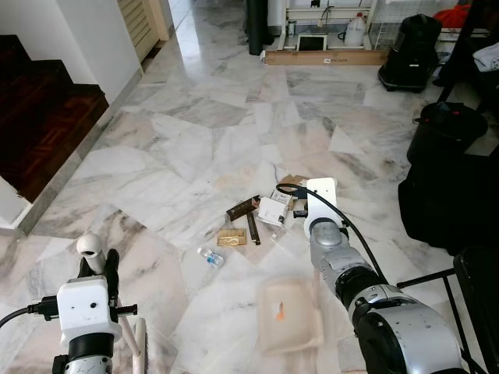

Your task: Sweep floor

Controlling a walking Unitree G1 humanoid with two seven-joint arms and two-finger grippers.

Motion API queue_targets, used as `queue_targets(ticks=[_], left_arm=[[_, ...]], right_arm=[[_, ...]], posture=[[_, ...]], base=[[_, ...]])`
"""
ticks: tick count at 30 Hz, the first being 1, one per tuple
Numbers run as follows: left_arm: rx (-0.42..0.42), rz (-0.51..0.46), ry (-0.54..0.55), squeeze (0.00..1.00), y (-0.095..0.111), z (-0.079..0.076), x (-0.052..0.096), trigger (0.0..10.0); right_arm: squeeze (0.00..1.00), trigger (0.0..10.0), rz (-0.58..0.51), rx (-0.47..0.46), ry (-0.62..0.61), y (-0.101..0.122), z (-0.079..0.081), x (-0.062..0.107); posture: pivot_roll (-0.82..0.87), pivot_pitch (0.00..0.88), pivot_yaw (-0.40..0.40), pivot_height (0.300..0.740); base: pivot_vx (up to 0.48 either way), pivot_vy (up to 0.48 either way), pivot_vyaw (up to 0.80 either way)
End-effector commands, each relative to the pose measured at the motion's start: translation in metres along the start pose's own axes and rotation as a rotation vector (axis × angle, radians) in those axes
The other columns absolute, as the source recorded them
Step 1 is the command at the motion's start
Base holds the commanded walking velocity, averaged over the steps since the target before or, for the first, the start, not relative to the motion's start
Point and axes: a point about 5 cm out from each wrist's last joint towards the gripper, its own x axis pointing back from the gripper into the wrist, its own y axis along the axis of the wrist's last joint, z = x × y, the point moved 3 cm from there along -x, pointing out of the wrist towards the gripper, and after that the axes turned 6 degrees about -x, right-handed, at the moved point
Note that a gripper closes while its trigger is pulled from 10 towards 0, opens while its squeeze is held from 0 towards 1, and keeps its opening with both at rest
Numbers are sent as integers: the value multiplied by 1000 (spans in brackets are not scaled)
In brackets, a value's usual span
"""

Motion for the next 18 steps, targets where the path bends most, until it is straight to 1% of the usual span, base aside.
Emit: queue_targets(ticks=[1, 3, 7, 10, 11, 14, 17, 18], left_arm=[[-24, -13, 5, 0, 2, 5, 0, 10000], [-23, -12, 4, 0, 2, 5, 0, 10000], [-24, -9, 4, 0, 1, 5, 1, 10000], [-24, -6, 7, 0, 1, 6, 1, 10000], [-25, -5, 6, 0, 1, 6, 2, 10000], [-26, -2, 6, 0, 0, 6, 2, 10000], [-27, -1, 6, 0, 0, 6, 2, 10000], [-27, -1, 5, 0, 0, 6, 2, 10000]], right_arm=[[0, 10000, 23, -48, 2, -1, 5, 1], [0, 10000, 55, -67, -3, -8, 5, 2], [0, 10000, 87, -32, 4, -23, 4, 4], [0, 10000, 114, -30, 11, -33, 3, 5], [0, 10000, 121, -6, 1, -36, 1, 5], [0, 10000, 131, -10, 3, -41, 0, 6], [0, 10000, 122, -22, 19, -41, 2, 6], [0, 10000, 103, -45, 43, -38, 6, 7]], posture=[[28, 144, 89, 740], [33, 148, 88, 740], [39, 152, 88, 740], [41, 154, 88, 740], [42, 156, 89, 740], [42, 159, 90, 740], [44, 160, 91, 740], [44, 161, 92, 740]], base=[[0, 0, 0], [0, 0, 0], [0, 0, 0], [0, 0, 0], [0, 0, 0], [0, 0, 0], [0, 0, 0], [0, 0, 0]])
